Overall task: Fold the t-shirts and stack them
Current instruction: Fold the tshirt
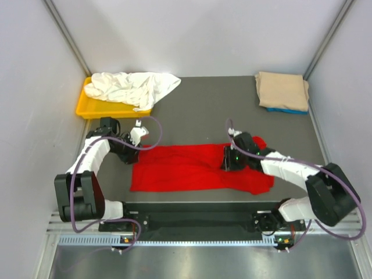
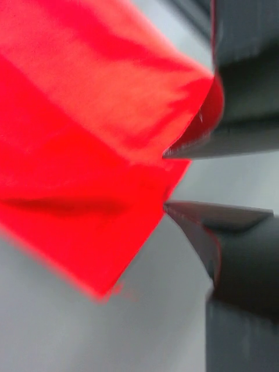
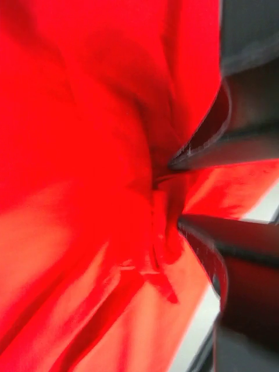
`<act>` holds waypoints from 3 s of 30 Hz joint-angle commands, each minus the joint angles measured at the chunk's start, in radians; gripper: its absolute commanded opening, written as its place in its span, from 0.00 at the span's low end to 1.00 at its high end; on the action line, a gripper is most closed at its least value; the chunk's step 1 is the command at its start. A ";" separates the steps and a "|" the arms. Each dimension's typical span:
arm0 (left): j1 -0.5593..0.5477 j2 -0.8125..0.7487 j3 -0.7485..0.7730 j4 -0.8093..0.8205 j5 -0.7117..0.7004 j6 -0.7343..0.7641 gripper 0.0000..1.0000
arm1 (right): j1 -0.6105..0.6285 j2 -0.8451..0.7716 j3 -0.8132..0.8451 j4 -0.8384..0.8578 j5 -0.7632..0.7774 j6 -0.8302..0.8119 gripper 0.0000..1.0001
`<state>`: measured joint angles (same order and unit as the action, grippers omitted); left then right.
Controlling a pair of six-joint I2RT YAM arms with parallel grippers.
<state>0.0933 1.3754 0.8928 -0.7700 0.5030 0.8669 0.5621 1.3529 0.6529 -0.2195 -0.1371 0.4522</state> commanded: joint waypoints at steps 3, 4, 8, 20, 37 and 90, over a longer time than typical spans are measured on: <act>0.017 -0.049 0.093 -0.439 0.051 0.351 0.52 | 0.087 -0.184 -0.085 -0.071 0.057 0.123 0.44; 0.017 -0.053 0.106 -0.469 0.049 0.406 0.53 | 0.082 -0.255 -0.081 -0.101 0.071 0.121 0.48; 0.017 -0.067 0.130 -0.335 0.078 0.309 0.64 | 0.010 -0.370 0.005 -0.202 0.116 0.041 0.54; -0.147 0.048 -0.064 0.150 -0.159 0.107 0.93 | -0.217 -0.267 0.030 -0.222 0.160 0.065 0.54; -0.172 0.059 -0.081 0.213 -0.208 0.043 0.07 | -0.215 0.135 0.195 -0.061 0.005 -0.040 0.24; -0.190 0.045 -0.011 0.252 -0.331 0.073 0.21 | -0.464 -0.275 0.231 -0.607 -0.230 -0.089 0.00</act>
<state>-0.0841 1.4624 0.9005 -0.4759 0.1429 0.8867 0.1062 1.0889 0.8684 -0.8494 -0.3557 0.3374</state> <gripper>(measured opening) 0.119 0.007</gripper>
